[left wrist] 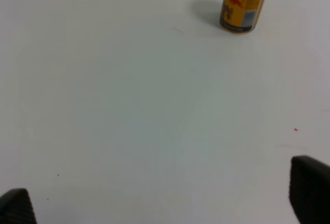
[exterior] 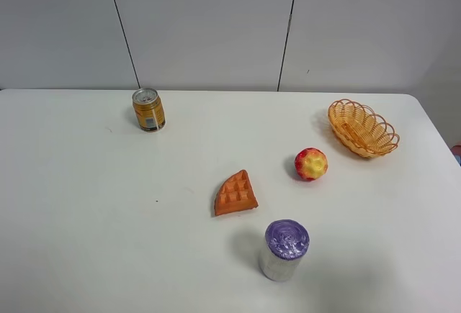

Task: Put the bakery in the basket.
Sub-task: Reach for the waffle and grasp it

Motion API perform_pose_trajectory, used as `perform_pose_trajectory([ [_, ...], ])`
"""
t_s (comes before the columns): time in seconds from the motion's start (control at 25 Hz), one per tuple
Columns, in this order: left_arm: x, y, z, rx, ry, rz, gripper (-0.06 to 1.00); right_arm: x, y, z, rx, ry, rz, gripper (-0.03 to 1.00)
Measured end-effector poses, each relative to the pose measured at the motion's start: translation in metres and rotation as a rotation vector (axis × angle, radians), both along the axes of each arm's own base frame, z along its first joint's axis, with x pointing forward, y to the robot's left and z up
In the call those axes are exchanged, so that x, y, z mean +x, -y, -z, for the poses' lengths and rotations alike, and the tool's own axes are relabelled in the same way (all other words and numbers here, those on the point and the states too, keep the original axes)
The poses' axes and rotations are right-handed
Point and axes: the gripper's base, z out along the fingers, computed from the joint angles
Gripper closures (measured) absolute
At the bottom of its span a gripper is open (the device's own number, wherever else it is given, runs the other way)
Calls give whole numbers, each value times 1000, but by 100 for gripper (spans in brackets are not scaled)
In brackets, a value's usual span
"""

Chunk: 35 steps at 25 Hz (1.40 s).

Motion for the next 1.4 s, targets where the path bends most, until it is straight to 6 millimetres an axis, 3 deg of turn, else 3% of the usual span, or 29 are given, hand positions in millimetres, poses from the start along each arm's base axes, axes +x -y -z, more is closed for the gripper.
perform_pose_trajectory([
  [0.68,0,0,0,0,0,0,-5,0,0,0,8,1,-1,-2],
  [0.84,0,0,0,0,0,0,-5,4,-10,-5,59,3,-114,-2],
  [0.96,0,0,0,0,0,0,-5,24,-17,-25,121,23,-193,-2],
  [1.12,0,0,0,0,0,0,-5,64,-16,-58,170,-11,-211,-2],
  [1.28,0,0,0,0,0,0,-5,119,-14,-78,233,-128,-218,-2],
  [1.4,0,0,0,0,0,0,-5,163,-12,-79,281,-227,-228,-2],
])
